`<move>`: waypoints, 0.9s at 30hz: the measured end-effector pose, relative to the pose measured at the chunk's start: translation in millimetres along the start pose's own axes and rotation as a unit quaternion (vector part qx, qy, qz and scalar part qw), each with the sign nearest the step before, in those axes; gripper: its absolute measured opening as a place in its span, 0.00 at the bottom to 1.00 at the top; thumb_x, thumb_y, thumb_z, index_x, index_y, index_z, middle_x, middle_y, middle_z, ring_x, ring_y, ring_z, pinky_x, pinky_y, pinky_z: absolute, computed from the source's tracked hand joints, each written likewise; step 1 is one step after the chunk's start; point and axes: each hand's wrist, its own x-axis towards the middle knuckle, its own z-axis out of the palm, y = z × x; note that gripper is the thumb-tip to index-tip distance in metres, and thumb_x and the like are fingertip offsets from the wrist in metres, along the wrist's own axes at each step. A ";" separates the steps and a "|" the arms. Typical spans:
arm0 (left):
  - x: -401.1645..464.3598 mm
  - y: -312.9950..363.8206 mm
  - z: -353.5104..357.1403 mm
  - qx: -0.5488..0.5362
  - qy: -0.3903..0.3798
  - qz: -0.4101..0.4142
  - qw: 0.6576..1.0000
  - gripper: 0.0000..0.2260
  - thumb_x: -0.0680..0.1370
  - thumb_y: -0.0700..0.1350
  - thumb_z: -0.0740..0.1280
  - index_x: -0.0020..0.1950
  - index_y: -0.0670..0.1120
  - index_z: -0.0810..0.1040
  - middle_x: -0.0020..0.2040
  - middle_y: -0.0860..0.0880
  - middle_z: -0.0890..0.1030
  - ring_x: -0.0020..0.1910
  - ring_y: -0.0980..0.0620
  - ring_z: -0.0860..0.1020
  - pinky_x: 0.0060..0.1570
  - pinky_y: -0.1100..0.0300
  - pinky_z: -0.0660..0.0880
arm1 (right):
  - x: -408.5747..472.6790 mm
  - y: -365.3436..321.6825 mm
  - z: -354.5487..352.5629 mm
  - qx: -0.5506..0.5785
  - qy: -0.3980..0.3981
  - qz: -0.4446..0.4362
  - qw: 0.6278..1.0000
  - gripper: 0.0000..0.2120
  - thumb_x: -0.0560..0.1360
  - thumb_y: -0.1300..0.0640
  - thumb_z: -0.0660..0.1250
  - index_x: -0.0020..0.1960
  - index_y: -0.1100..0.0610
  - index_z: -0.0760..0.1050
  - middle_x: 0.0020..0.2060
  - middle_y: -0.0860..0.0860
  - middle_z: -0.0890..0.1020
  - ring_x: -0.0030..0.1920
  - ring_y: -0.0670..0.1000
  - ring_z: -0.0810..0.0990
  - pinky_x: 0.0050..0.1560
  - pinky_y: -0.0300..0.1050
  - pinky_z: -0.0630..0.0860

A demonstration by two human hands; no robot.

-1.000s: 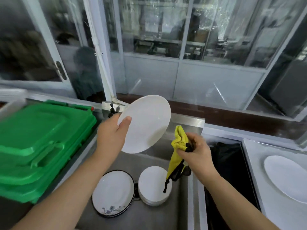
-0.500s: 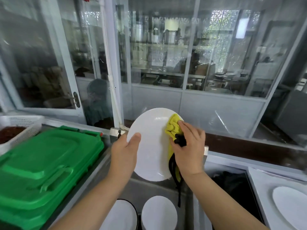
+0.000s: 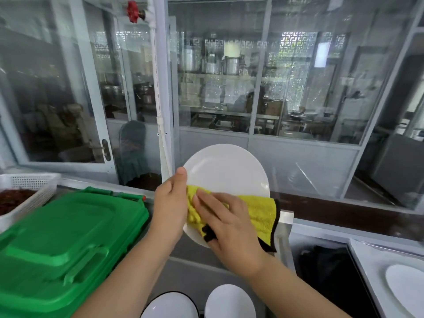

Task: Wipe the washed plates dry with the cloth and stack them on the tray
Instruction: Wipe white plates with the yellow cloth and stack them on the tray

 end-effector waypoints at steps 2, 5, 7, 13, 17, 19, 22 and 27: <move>4.4 1.3 -6.4 0.005 -0.013 0.000 1.000 0.26 0.80 0.56 0.59 0.41 0.32 0.74 0.34 0.44 0.74 0.33 0.52 0.72 0.34 0.60 0.69 | -13.6 9.1 -2.0 -0.013 -0.010 -0.017 1.000 0.27 0.65 0.67 0.70 0.65 0.59 0.76 0.65 0.51 0.75 0.58 0.53 0.71 0.54 0.50 0.72; 7.2 2.9 -13.6 0.002 -0.026 -0.011 1.000 0.27 0.80 0.56 0.58 0.44 0.30 0.72 0.36 0.41 0.75 0.34 0.49 0.73 0.36 0.57 0.67 | -25.1 29.4 -11.2 -0.020 -0.005 0.032 0.999 0.28 0.62 0.72 0.71 0.62 0.62 0.77 0.62 0.54 0.78 0.53 0.55 0.71 0.53 0.51 0.75; 5.4 3.2 -13.5 0.009 -0.038 -0.015 0.999 0.27 0.80 0.55 0.58 0.42 0.30 0.72 0.35 0.41 0.75 0.33 0.49 0.72 0.36 0.57 0.68 | -18.8 43.2 -20.2 -0.035 0.000 0.072 0.997 0.28 0.61 0.71 0.69 0.62 0.64 0.77 0.60 0.57 0.79 0.51 0.56 0.69 0.51 0.53 0.74; -7.1 2.5 -4.9 0.048 -0.046 -0.022 0.998 0.24 0.79 0.58 0.57 0.35 0.39 0.72 0.31 0.44 0.75 0.32 0.49 0.72 0.35 0.57 0.66 | 30.9 46.2 -27.2 -0.032 0.034 0.120 0.992 0.29 0.63 0.69 0.66 0.64 0.65 0.75 0.61 0.59 0.77 0.52 0.56 0.66 0.56 0.52 0.71; -1.9 7.5 -3.8 0.059 -0.046 0.005 0.997 0.23 0.79 0.58 0.58 0.26 0.49 0.66 0.24 0.53 0.69 0.28 0.54 0.69 0.33 0.58 0.65 | 22.5 18.0 -7.5 0.000 0.011 0.070 0.997 0.31 0.63 0.70 0.68 0.67 0.64 0.73 0.64 0.58 0.75 0.56 0.57 0.67 0.59 0.53 0.70; 2.1 8.0 -6.5 0.060 -0.040 0.014 0.997 0.24 0.80 0.57 0.58 0.28 0.46 0.68 0.26 0.48 0.71 0.32 0.51 0.70 0.36 0.57 0.66 | 5.0 10.6 -3.0 0.008 -0.016 0.032 0.999 0.32 0.63 0.71 0.70 0.67 0.64 0.73 0.66 0.55 0.74 0.57 0.56 0.68 0.60 0.52 0.70; 4.9 9.4 -10.8 0.074 -0.045 0.012 0.996 0.27 0.79 0.57 0.58 0.37 0.33 0.71 0.34 0.35 0.74 0.35 0.46 0.71 0.38 0.55 0.66 | -15.6 17.7 -10.0 0.006 -0.039 0.018 0.999 0.31 0.62 0.73 0.74 0.65 0.64 0.74 0.66 0.53 0.72 0.56 0.55 0.69 0.59 0.51 0.73; -1.0 11.8 -7.9 0.110 -0.079 0.045 0.990 0.27 0.80 0.55 0.57 0.21 0.51 0.65 0.20 0.54 0.65 0.25 0.55 0.64 0.29 0.60 0.61 | -9.2 46.1 -27.5 -0.036 0.013 0.069 0.997 0.26 0.64 0.73 0.62 0.62 0.66 0.76 0.59 0.61 0.78 0.52 0.56 0.68 0.56 0.52 0.74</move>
